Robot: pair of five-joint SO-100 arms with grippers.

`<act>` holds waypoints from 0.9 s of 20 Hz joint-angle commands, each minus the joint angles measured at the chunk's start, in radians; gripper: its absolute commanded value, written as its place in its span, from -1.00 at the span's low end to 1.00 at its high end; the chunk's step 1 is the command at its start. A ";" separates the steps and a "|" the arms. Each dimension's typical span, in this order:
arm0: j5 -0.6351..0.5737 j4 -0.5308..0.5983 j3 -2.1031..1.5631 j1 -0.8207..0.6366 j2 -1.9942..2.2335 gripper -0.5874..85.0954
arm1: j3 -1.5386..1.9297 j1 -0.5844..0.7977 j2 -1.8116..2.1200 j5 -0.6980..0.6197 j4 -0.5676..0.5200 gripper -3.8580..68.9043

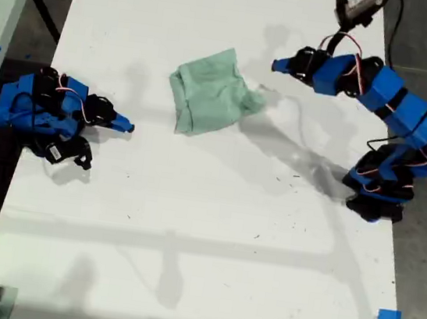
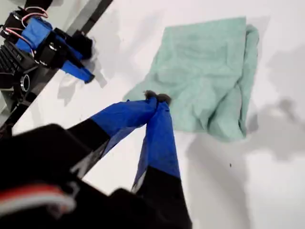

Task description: Fold t-shirt

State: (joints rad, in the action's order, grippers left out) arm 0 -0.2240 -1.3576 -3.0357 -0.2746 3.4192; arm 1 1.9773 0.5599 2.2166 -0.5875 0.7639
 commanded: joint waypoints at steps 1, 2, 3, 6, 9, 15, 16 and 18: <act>0.006 -0.002 0.008 0.046 0.005 -0.78 | 0.233 -0.060 0.295 0.074 0.067 -0.92; 0.006 -0.002 0.008 0.054 0.005 -0.78 | 0.327 -0.086 0.387 0.109 0.092 -0.92; 0.003 -0.002 0.008 0.057 0.005 -0.78 | 0.419 -0.115 0.489 0.146 0.107 -0.92; 0.003 -0.002 0.008 0.057 0.005 -0.78 | 0.611 -0.186 0.710 0.224 0.147 -0.92; 0.003 -0.002 0.008 0.044 0.005 -0.78 | 0.451 -0.190 0.396 0.160 0.003 -0.92; 0.003 -0.002 0.008 0.040 0.005 -0.78 | -0.410 -0.175 -0.578 -0.011 -0.069 -0.92; 0.003 -0.002 0.008 0.043 0.005 -0.78 | -0.557 -0.178 -0.706 -0.029 -0.043 -0.92; 0.002 -0.002 0.008 0.044 0.005 -0.78 | -0.762 -0.173 -0.890 -0.060 -0.046 -0.92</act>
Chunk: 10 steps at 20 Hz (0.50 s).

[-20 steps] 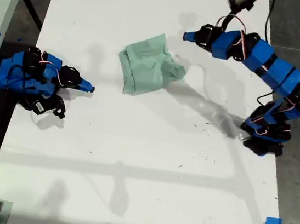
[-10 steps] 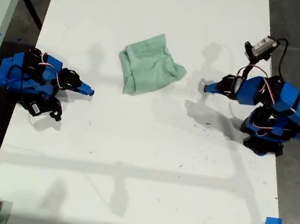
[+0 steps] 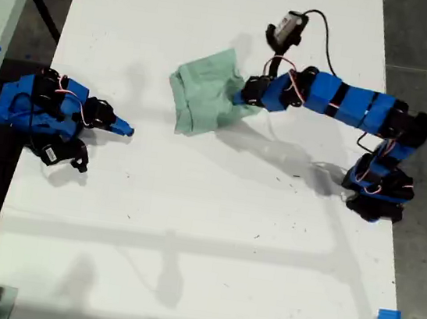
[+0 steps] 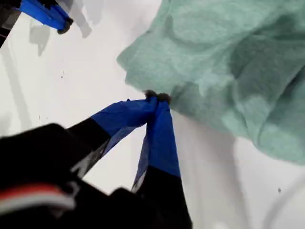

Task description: Fold t-shirt

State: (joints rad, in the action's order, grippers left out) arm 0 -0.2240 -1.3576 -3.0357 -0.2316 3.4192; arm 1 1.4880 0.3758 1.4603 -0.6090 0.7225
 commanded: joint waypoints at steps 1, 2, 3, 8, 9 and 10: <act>0.002 -0.002 0.008 0.003 0.005 -0.78 | -0.339 0.015 -0.199 -0.066 -0.031 -0.92; 0.002 -0.002 0.008 0.005 0.005 -0.78 | -0.353 0.021 -0.238 -0.094 -0.103 -0.92; 0.002 -0.002 0.008 0.005 0.005 -0.78 | -0.344 0.032 -0.268 -0.097 -0.190 -0.92; 0.002 -0.002 0.008 0.011 0.005 -0.78 | -0.324 0.107 -0.480 0.035 -0.592 -0.92; 0.002 -0.002 0.008 0.014 0.005 -0.78 | -0.322 0.135 -0.517 0.077 -0.650 -0.92; 0.000 -0.002 0.008 0.017 0.005 -0.78 | -0.321 0.158 -0.554 0.112 -0.710 -0.92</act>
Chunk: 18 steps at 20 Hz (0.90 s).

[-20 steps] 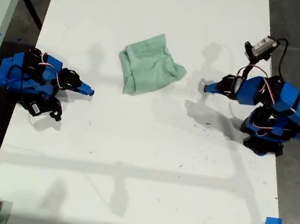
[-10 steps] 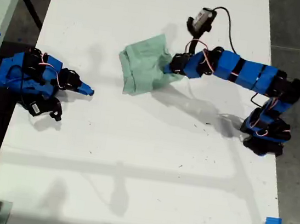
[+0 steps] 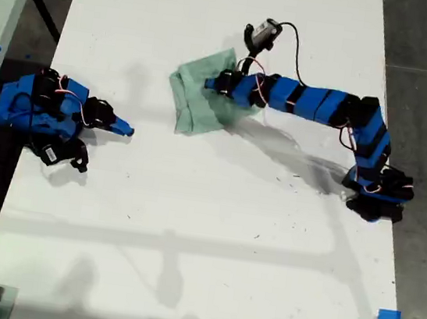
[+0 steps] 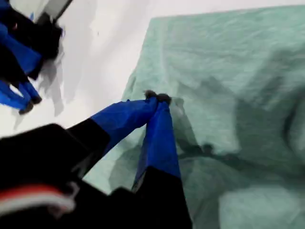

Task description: Fold t-shirt

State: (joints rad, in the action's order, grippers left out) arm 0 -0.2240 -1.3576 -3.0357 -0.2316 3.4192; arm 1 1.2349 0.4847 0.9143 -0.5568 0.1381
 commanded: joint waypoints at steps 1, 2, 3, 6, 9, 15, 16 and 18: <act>0.000 -0.002 0.008 0.018 0.005 -0.78 | -0.075 0.067 -0.044 0.080 -0.173 -0.92; 0.000 -0.002 0.008 0.020 0.005 -0.78 | -0.081 0.084 -0.078 0.089 -0.218 -0.92; 0.000 -0.002 0.008 0.020 0.005 -0.78 | -0.098 0.104 -0.110 0.107 -0.229 -0.92; 0.000 -0.002 0.008 0.017 0.005 -0.78 | -0.103 0.143 -0.126 0.110 -0.209 -0.92; 0.000 -0.002 0.008 0.014 0.005 -0.78 | -0.067 0.123 -0.046 0.063 -0.098 -0.92; 0.000 -0.002 0.008 0.032 0.005 -0.78 | 0.169 -0.032 0.471 -0.126 0.247 -0.92; 0.000 -0.002 0.008 0.035 0.005 -0.78 | 0.264 -0.058 0.598 -0.137 0.293 -0.92; 0.000 -0.002 0.008 0.046 0.005 -0.78 | 0.525 -0.103 0.902 -0.100 0.367 -0.92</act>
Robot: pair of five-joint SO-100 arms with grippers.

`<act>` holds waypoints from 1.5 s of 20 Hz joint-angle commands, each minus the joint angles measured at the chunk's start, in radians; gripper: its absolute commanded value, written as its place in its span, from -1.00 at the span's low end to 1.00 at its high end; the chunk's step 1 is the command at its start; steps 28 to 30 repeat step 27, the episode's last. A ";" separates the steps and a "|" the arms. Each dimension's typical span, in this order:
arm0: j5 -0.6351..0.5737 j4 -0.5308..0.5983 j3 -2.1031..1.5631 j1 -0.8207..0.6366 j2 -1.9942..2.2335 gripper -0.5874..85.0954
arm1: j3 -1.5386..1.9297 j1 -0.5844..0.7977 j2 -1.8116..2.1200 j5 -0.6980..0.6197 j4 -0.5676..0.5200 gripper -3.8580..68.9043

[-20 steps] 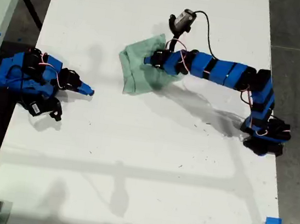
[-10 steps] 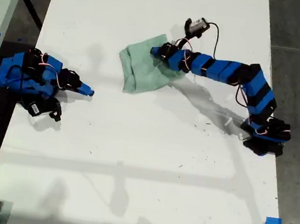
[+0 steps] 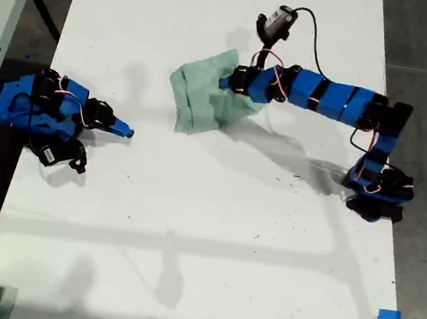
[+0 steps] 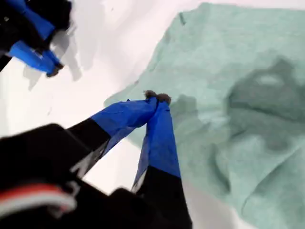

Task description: Fold t-shirt

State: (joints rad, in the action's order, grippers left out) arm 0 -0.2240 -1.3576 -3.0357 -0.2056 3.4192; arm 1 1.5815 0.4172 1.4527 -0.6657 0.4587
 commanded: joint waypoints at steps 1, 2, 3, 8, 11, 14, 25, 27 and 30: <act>0.000 -0.002 0.008 0.026 0.005 -0.78 | 0.344 -0.054 0.529 0.052 0.084 -0.92; 0.000 -0.002 0.008 0.028 0.005 -0.78 | 0.508 -0.072 0.699 0.112 0.129 -0.92; 0.000 -0.002 0.008 0.029 0.005 -0.78 | 0.658 -0.100 0.857 0.184 0.184 -0.92; 0.000 -0.002 0.008 0.029 0.005 -0.78 | 1.221 -0.236 1.476 0.517 0.391 -0.92; 0.000 -0.002 0.008 0.029 0.005 -0.78 | 1.471 -0.284 1.988 0.719 0.692 -0.92; 0.000 -0.002 0.008 0.028 0.005 -0.78 | 1.474 -0.301 1.956 0.900 0.770 -0.91; 0.000 -0.002 0.008 0.026 0.005 -0.78 | 1.476 -0.291 1.979 0.038 0.765 -0.85; 0.000 -0.002 0.008 0.026 0.005 -0.78 | 1.476 -0.291 1.979 0.038 0.765 -0.85; 0.000 -0.002 0.008 0.026 0.005 -0.78 | 1.476 -0.291 1.979 0.038 0.765 -0.85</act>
